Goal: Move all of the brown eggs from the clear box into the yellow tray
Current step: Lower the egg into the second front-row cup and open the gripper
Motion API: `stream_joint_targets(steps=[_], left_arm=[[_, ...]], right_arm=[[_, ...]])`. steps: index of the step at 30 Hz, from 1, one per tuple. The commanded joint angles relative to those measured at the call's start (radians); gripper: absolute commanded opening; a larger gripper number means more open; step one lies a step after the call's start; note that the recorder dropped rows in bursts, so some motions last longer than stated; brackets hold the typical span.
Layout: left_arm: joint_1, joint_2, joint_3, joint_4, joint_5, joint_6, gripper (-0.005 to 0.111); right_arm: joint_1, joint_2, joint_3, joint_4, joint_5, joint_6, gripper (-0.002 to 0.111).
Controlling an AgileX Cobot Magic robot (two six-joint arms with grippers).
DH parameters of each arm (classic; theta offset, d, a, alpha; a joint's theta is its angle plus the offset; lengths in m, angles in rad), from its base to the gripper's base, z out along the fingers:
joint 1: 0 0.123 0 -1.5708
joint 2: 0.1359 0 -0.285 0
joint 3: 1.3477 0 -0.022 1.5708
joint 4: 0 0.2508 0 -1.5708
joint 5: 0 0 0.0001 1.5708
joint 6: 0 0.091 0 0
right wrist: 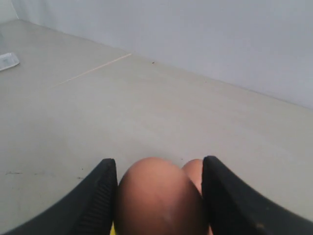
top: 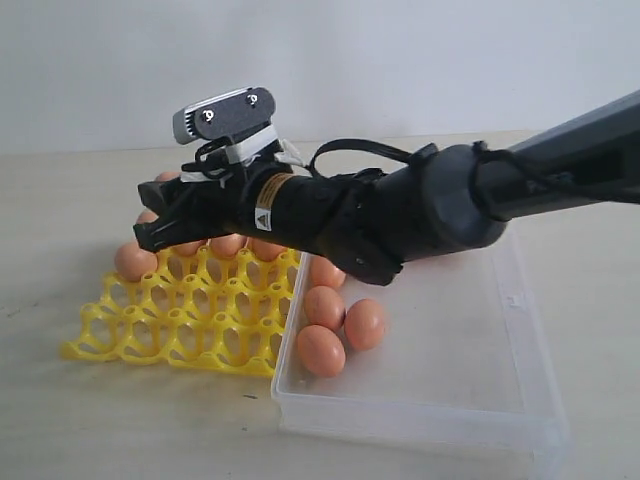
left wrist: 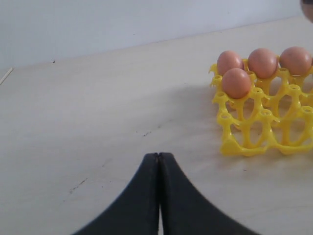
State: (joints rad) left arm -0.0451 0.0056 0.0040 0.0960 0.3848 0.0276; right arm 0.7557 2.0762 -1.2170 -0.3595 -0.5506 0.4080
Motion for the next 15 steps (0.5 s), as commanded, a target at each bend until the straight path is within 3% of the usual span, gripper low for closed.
stream_joint_targets(steps=[1,15], left_arm=[[-0.005,-0.006,-0.004,-0.001,-0.006,-0.005,0.0],[-0.005,-0.006,-0.004,-0.001,-0.006,-0.005,0.0]], right_arm=[[0.001,0.077,-0.076,-0.071,-0.007,0.065,0.0],[0.018,0.168,-0.14,-0.071,-0.034,0.05,0.0]])
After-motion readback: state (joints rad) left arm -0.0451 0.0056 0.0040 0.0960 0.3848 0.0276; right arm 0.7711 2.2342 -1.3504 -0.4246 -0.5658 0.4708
